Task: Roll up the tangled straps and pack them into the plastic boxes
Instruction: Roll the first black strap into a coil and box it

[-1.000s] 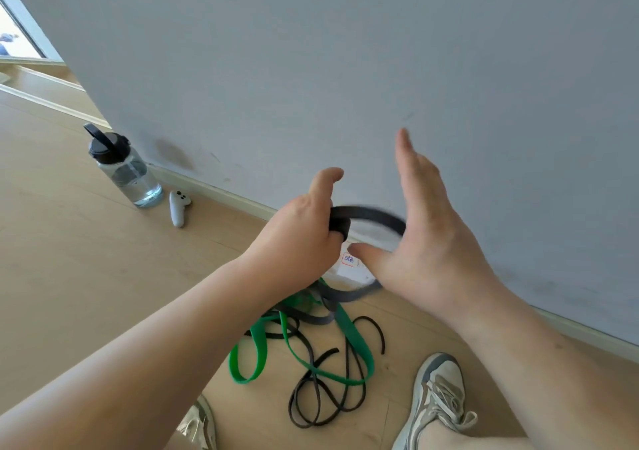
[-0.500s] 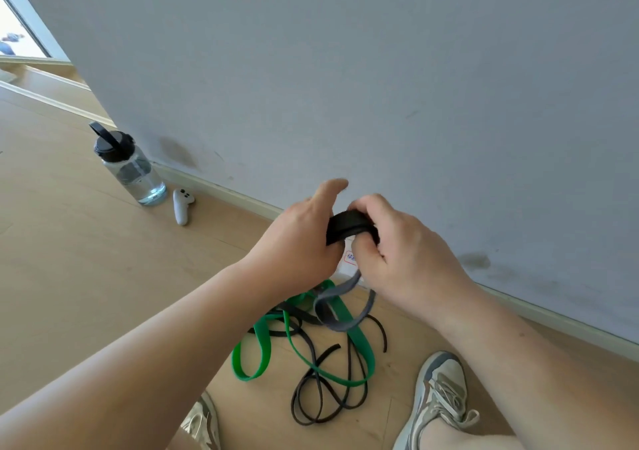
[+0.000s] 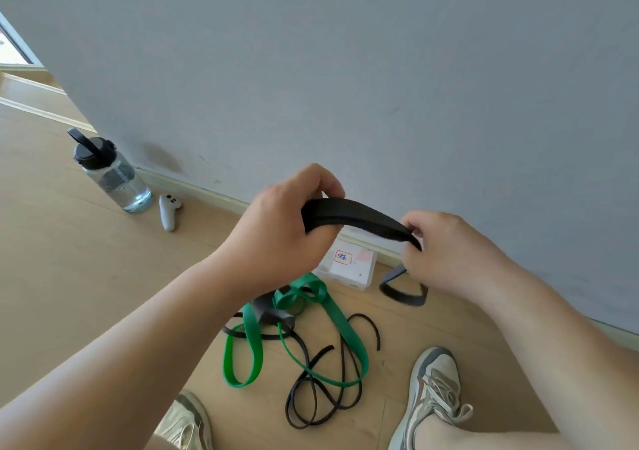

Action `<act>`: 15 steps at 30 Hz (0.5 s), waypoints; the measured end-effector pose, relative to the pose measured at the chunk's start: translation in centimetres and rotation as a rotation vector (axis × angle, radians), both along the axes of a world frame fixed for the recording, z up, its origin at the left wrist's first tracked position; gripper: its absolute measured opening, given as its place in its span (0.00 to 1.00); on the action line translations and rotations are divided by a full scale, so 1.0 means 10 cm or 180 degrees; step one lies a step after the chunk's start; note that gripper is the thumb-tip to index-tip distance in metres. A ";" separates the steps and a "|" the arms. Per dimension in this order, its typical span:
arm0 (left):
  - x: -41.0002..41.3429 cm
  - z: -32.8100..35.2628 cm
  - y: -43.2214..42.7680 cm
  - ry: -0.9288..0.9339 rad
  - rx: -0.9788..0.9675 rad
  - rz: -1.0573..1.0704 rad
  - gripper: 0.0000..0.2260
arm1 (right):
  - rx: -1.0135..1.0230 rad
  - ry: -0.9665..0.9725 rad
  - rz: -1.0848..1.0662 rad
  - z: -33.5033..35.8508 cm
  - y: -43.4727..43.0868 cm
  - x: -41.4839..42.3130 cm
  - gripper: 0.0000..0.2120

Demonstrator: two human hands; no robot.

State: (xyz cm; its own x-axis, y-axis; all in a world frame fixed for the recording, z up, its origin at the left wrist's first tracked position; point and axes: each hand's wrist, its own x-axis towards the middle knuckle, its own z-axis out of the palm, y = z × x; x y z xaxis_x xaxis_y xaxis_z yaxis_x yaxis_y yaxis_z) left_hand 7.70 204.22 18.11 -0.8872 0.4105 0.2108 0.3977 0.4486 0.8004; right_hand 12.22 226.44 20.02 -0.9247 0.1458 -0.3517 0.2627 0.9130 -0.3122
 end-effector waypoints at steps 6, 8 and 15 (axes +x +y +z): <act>0.08 0.02 0.19 -0.0091 -0.0117 -0.0331 0.23 | -0.1297 0.0448 0.0283 0.03 -0.21 0.03 0.19; 0.06 0.01 0.21 -0.0189 -0.0157 -0.0377 0.28 | -0.1310 0.0469 0.0519 0.02 -0.27 0.03 0.13; -0.09 -0.42 -0.03 -0.0467 -0.1376 -0.0525 0.07 | -0.1009 0.0585 0.0699 0.02 -0.23 0.02 0.06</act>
State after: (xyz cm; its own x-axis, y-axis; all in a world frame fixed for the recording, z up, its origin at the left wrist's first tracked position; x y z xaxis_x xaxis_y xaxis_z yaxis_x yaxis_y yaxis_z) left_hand 6.77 203.94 13.91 -0.8104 0.5706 -0.1328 0.3883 0.6929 0.6075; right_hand 12.47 224.14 20.23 -0.9732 -0.1502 -0.1739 -0.0133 0.7925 -0.6098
